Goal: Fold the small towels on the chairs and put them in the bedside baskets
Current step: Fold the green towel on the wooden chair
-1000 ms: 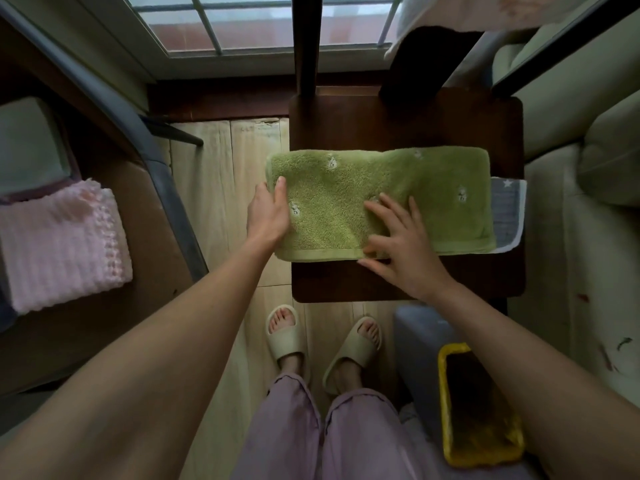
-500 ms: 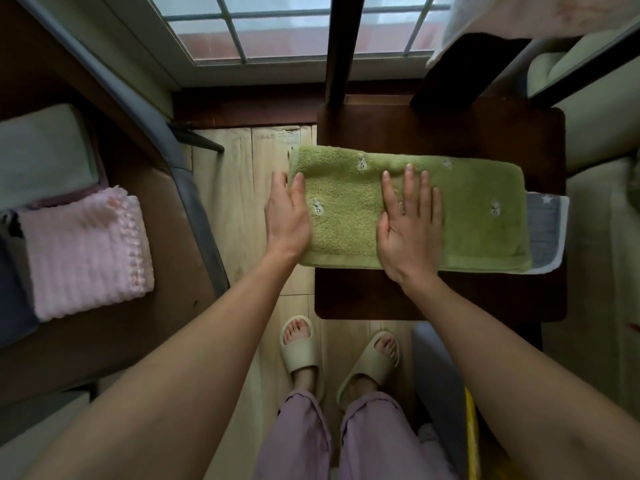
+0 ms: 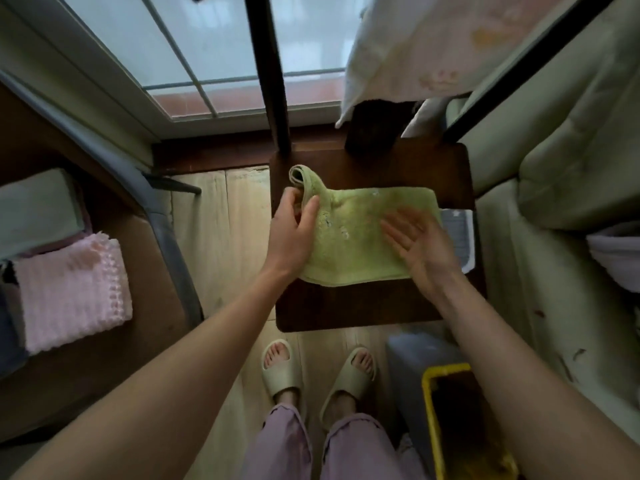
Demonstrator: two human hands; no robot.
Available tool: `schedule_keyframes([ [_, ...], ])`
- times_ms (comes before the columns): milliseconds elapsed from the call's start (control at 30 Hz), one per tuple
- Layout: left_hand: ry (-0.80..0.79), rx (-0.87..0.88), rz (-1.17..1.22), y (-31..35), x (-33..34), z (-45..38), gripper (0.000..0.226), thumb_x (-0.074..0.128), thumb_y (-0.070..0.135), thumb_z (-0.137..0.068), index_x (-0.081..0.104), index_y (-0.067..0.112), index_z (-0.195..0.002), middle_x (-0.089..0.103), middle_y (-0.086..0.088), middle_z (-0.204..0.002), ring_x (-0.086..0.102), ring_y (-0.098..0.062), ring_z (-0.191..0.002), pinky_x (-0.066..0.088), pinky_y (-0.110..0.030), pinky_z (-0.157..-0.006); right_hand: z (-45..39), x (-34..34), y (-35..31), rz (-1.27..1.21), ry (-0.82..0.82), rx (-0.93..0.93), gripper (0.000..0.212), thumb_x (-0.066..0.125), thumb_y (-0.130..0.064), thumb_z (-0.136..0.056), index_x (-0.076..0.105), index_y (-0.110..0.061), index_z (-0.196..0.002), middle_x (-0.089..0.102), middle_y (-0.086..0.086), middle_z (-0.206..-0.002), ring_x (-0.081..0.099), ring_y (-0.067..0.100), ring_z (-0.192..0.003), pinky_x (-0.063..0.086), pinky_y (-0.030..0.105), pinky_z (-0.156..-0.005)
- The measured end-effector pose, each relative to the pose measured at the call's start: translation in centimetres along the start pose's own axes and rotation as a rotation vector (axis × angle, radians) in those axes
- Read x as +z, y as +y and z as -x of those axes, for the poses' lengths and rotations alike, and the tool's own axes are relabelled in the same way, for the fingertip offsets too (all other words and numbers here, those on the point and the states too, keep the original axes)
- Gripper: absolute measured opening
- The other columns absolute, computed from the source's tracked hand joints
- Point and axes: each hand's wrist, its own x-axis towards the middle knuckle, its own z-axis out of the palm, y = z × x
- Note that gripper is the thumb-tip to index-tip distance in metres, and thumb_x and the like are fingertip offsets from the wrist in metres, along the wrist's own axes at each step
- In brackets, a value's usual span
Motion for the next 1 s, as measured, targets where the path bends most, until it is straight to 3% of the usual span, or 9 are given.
schedule_keyframes([
  [200, -0.188, 0.052, -0.119, 1.9, 8.7, 0.8, 0.030, 0.059, 0.020, -0.095, 0.050, 0.018, -0.123, 0.058, 0.016, -0.106, 0.059, 0.001, -0.098, 0.053, -0.025, -0.089, -1.2, -5.6, -3.5, -0.161, -0.003, 0.121, 0.054, 0.034, -0.045, -0.103, 0.051, -0.002, -0.132, 0.064, 0.018, -0.123, 0.064, 0.030, -0.112, 0.049, 0.043, -0.098],
  [333, -0.377, -0.108, -0.256, 0.8, 12.8, 0.5, 0.044, 0.054, 0.017, -0.097, 0.041, 0.019, -0.139, 0.063, -0.001, -0.108, 0.065, -0.020, -0.095, 0.058, -0.041, -0.083, -2.1, -6.5, -4.4, 0.049, -0.021, 0.128, 0.047, 0.040, -0.045, -0.101, 0.057, -0.009, -0.125, 0.067, 0.011, -0.116, 0.066, 0.024, -0.104, 0.053, 0.036, -0.086],
  [433, -0.380, -0.214, -0.168, 0.4, 13.5, -0.2, 0.039, 0.039, 0.007, -0.102, 0.041, 0.016, -0.140, 0.066, -0.011, -0.103, 0.067, -0.026, -0.093, 0.059, -0.041, -0.080, -2.4, -5.9, -4.5, 0.320, -0.007, 0.080, 0.029, 0.051, -0.040, -0.098, 0.066, -0.015, -0.102, 0.071, 0.009, -0.106, 0.070, 0.020, -0.093, 0.057, 0.031, -0.078],
  [533, -0.402, -0.058, -0.253, 1.0, 12.1, -0.5, 0.033, 0.042, 0.004, -0.099, 0.051, 0.012, -0.130, 0.069, -0.004, -0.102, 0.066, -0.018, -0.095, 0.056, -0.030, -0.084, -3.0, -4.9, -3.9, 0.608, 0.041, -0.067, 0.030, 0.060, -0.033, -0.094, 0.064, -0.003, -0.095, 0.070, 0.012, -0.096, 0.068, 0.022, -0.087, 0.058, 0.029, -0.076],
  [633, -0.158, 0.194, -0.464, 1.4, 10.0, -2.1, 0.027, 0.050, 0.012, -0.098, 0.060, 0.015, -0.123, 0.064, 0.006, -0.114, 0.056, -0.007, -0.106, 0.045, -0.014, -0.088, -3.7, -3.7, -2.8, 0.773, 0.083, -0.153, 0.028, 0.068, -0.030, -0.088, 0.061, -0.008, -0.103, 0.065, 0.001, -0.094, 0.062, 0.013, -0.083, 0.054, 0.026, -0.073],
  [700, -0.051, 0.204, -0.521, 1.4, 8.7, -3.8, 0.032, 0.051, 0.012, -0.096, 0.056, 0.015, -0.128, 0.058, 0.002, -0.123, 0.046, -0.012, -0.119, 0.042, -0.028, -0.101, -4.4, -3.2, -2.4, 0.832, 0.130, -0.167, 0.027, 0.065, -0.025, -0.090, 0.062, -0.002, -0.105, 0.067, 0.008, -0.098, 0.064, 0.022, -0.088, 0.055, 0.038, -0.079],
  [800, -0.214, 0.121, -0.613, 0.9, 7.7, -6.0, 0.040, 0.051, 0.025, -0.098, 0.049, 0.019, -0.137, 0.052, -0.002, -0.134, 0.039, -0.020, -0.131, 0.034, -0.044, -0.110, -5.2, -3.2, -2.9, 0.824, 0.151, -0.217, 0.017, 0.052, -0.011, -0.095, 0.062, 0.001, -0.098, 0.066, 0.012, -0.090, 0.064, 0.024, -0.083, 0.054, 0.035, -0.070],
  [867, -0.308, 0.129, -0.667, 0.4, 7.5, -6.9, 0.042, 0.052, 0.034, -0.097, 0.049, 0.019, -0.137, 0.056, -0.002, -0.129, 0.043, -0.022, -0.124, 0.034, -0.047, -0.109, -5.5, -3.3, -3.6, 0.836, 0.186, -0.222, 0.018, 0.042, -0.007, -0.098, 0.059, -0.001, -0.099, 0.060, 0.003, -0.087, 0.056, 0.015, -0.078, 0.043, 0.018, -0.062],
  [1000, -0.365, 0.121, -0.789, -0.2, 7.5, -9.1, 0.036, 0.054, 0.049, -0.092, 0.064, 0.021, -0.112, 0.061, 0.001, -0.101, 0.053, -0.023, -0.101, 0.043, -0.046, -0.098, -6.5, -3.7, -3.2, 0.943, 0.257, -0.241, 0.019, 0.033, -0.004, -0.100, 0.049, -0.006, -0.110, 0.049, -0.005, -0.086, 0.046, 0.005, -0.073, 0.030, 0.016, -0.056],
])
